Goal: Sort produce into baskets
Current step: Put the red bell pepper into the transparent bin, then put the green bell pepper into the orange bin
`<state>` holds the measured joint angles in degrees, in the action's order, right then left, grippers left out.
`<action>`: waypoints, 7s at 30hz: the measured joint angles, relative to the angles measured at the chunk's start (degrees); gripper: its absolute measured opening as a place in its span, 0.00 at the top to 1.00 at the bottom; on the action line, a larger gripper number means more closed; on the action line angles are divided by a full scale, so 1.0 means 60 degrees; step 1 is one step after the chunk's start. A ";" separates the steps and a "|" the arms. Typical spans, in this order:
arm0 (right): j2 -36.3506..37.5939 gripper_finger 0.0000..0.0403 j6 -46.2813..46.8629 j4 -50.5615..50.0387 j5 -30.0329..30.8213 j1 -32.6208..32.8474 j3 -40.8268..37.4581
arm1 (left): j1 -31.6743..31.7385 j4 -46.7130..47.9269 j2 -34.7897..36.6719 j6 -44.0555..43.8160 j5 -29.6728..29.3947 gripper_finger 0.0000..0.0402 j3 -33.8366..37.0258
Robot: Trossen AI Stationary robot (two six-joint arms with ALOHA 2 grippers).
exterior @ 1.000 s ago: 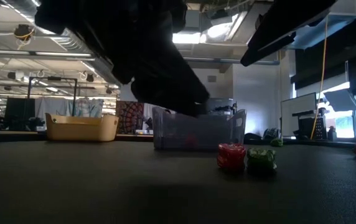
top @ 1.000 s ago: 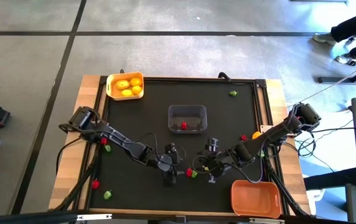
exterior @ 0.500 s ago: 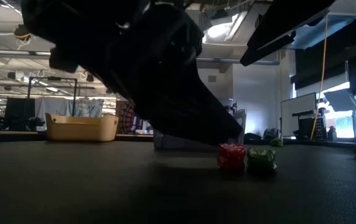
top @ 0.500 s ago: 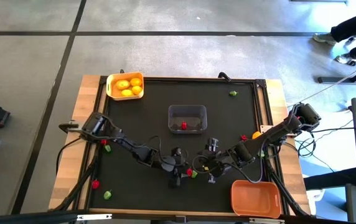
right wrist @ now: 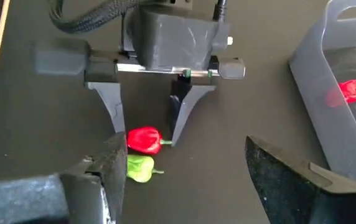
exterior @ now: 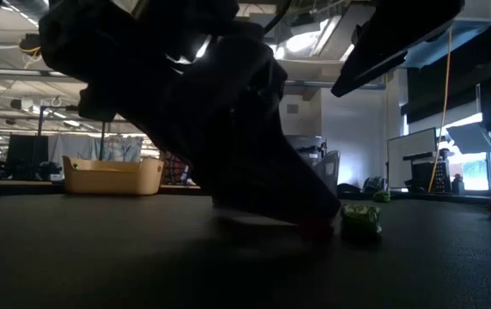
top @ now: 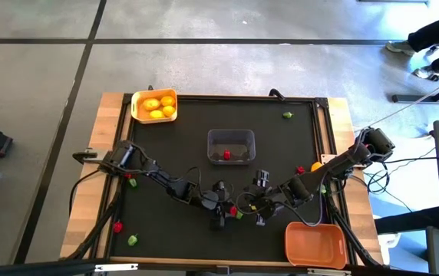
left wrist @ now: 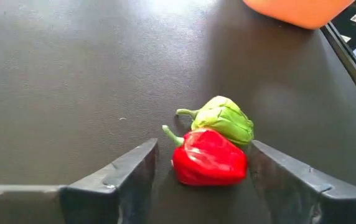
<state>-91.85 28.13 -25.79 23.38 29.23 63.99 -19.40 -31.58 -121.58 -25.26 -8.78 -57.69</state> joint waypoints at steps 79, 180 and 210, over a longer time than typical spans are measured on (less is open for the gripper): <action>0.2235 0.34 0.1725 -0.6659 0.0306 -0.1456 -0.1798 | 0.3949 0.5458 0.4395 0.2647 -0.1839 0.47 0.0015; 0.0804 0.98 -0.4468 0.3117 -0.0987 -0.5596 -0.1902 | 0.3155 0.7013 0.5676 0.1717 -0.1832 0.47 0.0004; -0.0398 0.62 -0.4035 0.3780 -0.1403 -0.5879 -0.1902 | 0.3155 0.6738 0.5676 0.1508 -0.1832 0.47 0.0018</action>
<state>-94.24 3.92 -3.10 14.96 -6.04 52.58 -0.47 8.85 -87.53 -16.21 -19.77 -57.58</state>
